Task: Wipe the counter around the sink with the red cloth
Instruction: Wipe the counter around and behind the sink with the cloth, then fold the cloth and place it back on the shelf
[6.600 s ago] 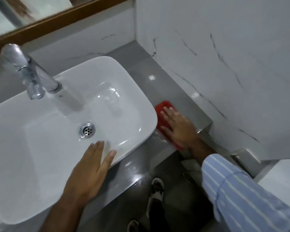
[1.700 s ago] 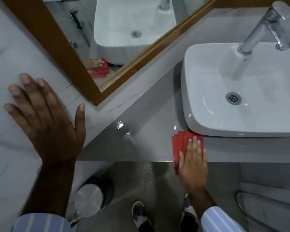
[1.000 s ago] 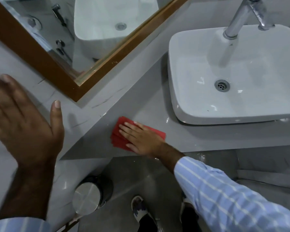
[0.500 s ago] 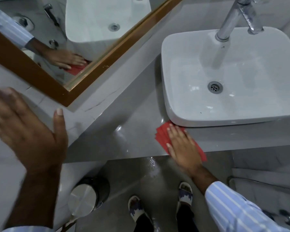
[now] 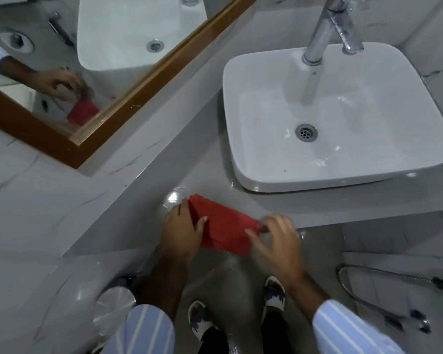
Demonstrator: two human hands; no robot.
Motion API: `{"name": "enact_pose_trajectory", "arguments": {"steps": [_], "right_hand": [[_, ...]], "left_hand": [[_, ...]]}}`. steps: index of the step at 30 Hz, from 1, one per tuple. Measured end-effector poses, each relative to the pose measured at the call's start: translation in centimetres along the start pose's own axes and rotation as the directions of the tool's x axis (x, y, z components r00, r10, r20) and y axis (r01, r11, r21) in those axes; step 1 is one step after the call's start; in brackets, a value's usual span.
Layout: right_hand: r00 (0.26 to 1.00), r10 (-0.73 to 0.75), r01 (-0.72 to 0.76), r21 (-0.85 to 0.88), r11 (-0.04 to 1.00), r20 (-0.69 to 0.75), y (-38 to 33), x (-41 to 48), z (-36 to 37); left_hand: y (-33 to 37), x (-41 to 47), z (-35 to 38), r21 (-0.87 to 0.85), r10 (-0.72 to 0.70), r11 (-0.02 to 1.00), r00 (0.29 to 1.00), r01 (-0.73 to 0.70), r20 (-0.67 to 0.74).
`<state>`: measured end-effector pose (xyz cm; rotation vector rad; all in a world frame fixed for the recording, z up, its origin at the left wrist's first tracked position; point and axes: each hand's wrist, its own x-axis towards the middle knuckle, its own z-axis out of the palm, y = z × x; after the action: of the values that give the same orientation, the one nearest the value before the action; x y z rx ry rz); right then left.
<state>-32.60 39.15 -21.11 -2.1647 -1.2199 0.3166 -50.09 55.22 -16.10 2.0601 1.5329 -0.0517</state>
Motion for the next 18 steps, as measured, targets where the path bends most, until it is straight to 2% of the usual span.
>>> {"name": "enact_pose_trajectory", "arguments": {"steps": [1,2,3,4,5,6,7,9,14,16,18], "right_hand": [[0.967,0.249,-0.240,0.135,0.961,-0.057,0.5,-1.5,-0.8],[0.877,0.480,-0.458,0.285,0.842,-0.009,0.6,-2.7,-1.0],[0.754,0.648,-0.627,0.414,0.659,0.111,0.3,-3.3,-1.1],[0.643,0.720,-0.727,0.506,0.465,0.262,-0.1,-3.5,-1.0],[0.575,0.708,-0.777,0.546,0.314,0.411,-0.4,-3.3,-0.6],[0.548,0.658,-0.796,0.564,0.220,0.516,-0.8,-3.1,-0.4],[0.553,0.608,-0.796,0.575,0.186,0.569,-1.3,-2.7,-0.2],[0.575,0.575,-0.779,0.604,0.168,0.582,-2.2,-2.0,-0.2],[0.645,0.574,-0.730,0.628,0.270,0.504,-3.2,-1.9,-1.9],[0.662,0.563,-0.716,0.639,0.279,0.495,-3.1,-2.1,-3.1],[0.672,0.560,-0.701,0.659,0.270,0.485,-3.0,-2.5,-4.4]], "left_hand": [[0.3,0.1,0.3,0.025,-0.022,0.999,1.000,0.022,0.002],[0.4,0.3,0.5,0.049,-0.047,0.998,0.999,0.047,-0.004],[0.5,0.5,0.7,0.057,-0.081,0.995,0.997,0.081,-0.008],[0.7,0.6,0.7,0.043,-0.123,0.992,0.992,0.123,-0.003],[0.8,0.9,0.7,0.022,-0.166,0.986,0.986,0.166,0.005],[0.8,1.0,0.6,0.002,-0.200,0.980,0.980,0.200,0.019],[0.6,1.3,0.7,-0.019,-0.231,0.973,0.973,0.231,0.030],[0.3,1.3,0.7,-0.059,-0.257,0.964,0.964,0.260,0.063],[0.1,0.0,0.2,-0.103,-0.206,0.970,0.970,0.220,0.126],[0.6,-0.8,-0.1,-0.218,-0.190,0.951,0.969,0.221,0.157],[1.5,-1.9,-0.2,-0.424,-0.180,0.865,0.955,0.267,0.234]]}}
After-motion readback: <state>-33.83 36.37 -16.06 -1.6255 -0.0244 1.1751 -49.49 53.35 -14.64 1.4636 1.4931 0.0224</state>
